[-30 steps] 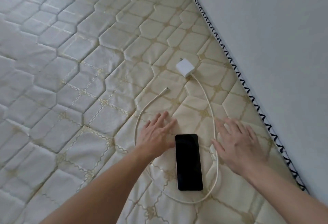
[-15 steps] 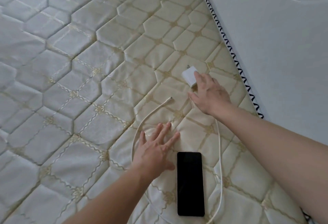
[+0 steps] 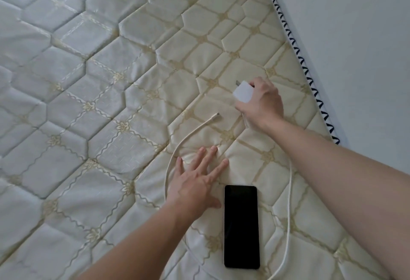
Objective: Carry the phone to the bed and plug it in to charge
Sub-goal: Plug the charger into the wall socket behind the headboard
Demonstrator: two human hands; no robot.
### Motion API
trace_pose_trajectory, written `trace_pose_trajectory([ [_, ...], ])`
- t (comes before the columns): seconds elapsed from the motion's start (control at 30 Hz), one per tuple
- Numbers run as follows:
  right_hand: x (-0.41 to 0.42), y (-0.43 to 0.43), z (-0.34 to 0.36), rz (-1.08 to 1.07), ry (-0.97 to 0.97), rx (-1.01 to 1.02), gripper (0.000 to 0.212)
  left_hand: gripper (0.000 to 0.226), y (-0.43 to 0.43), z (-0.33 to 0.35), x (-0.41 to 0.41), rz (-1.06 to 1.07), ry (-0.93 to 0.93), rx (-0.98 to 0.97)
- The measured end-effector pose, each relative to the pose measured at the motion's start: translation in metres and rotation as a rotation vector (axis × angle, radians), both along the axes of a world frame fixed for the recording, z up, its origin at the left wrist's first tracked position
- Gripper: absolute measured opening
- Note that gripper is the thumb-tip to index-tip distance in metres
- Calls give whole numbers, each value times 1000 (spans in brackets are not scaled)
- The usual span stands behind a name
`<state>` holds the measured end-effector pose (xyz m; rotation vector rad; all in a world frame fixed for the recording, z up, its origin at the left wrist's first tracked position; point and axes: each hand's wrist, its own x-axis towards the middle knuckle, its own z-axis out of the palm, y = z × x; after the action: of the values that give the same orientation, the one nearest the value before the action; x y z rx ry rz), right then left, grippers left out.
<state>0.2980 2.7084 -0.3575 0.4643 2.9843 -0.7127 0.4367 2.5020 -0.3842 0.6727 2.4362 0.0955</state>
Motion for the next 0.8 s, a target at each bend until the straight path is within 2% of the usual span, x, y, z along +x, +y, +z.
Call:
trace_pose_trajectory([
  [0.17,53,11,28,-9,-124,-126,46,106,2,10,-2,0,-38,-28],
  [0.33,140,14,55,0,-75,-286,46,106,3,19,-4,-6,-51,-52],
  [0.5,234,19,83,-177,-22,-525,38,88,16,51,-4,-13,-87,-128],
  [0.6,278,31,101,-286,-17,-428,42,77,29,72,23,-2,-46,-34],
  [0.8,379,57,140,-609,31,-479,24,73,88,116,115,-329,59,254],
])
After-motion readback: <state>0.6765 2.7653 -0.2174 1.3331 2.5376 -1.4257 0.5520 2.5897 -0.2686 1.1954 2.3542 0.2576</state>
